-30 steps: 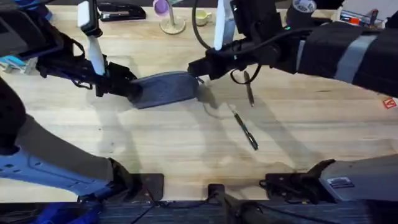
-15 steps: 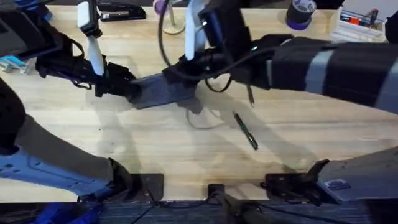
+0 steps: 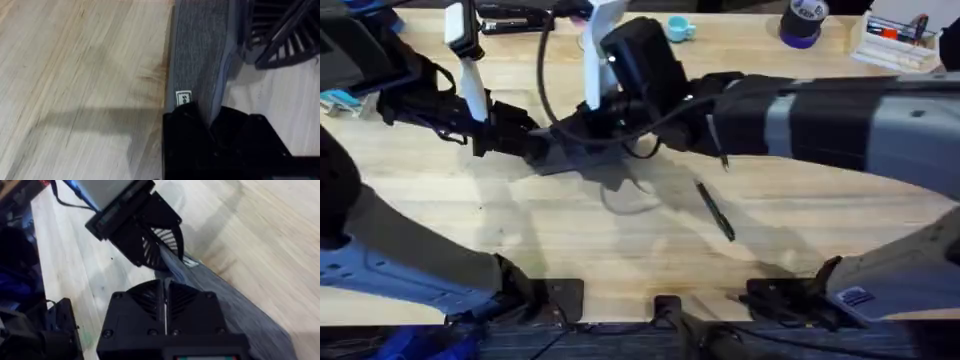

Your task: Unzip the bag, pick up the pens from the table one at a time and place them inside, then zip the bag closed.

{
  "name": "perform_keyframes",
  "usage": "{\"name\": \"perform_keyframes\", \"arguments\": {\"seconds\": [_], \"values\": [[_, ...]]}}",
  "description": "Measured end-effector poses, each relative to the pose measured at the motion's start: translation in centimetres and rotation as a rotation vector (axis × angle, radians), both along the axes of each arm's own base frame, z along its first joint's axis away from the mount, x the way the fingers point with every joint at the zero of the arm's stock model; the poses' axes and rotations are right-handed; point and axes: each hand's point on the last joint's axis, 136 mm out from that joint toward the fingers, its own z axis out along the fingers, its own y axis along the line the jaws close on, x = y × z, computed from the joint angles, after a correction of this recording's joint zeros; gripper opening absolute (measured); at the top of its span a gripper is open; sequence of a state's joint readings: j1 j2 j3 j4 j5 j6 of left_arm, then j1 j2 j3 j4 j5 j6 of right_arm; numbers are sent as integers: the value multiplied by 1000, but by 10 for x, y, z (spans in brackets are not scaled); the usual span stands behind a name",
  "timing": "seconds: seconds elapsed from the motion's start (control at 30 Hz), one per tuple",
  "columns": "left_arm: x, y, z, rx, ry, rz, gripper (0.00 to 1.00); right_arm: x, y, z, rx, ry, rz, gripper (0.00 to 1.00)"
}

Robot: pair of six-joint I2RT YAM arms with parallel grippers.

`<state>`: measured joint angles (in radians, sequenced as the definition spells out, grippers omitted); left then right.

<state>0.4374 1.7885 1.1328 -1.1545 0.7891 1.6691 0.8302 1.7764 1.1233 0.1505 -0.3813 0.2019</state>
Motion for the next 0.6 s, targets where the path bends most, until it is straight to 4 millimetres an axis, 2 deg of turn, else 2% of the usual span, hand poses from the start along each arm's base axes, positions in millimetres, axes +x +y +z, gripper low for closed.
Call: {"name": "perform_keyframes", "arguments": {"seconds": [0.33,0.6], "values": [[0,0,0,1,0,-1,45,-6,37,-6,5,5,50,29],[0,1,0,1,-4,-2,45,-6,38,-5,3,4,47,37]]}}
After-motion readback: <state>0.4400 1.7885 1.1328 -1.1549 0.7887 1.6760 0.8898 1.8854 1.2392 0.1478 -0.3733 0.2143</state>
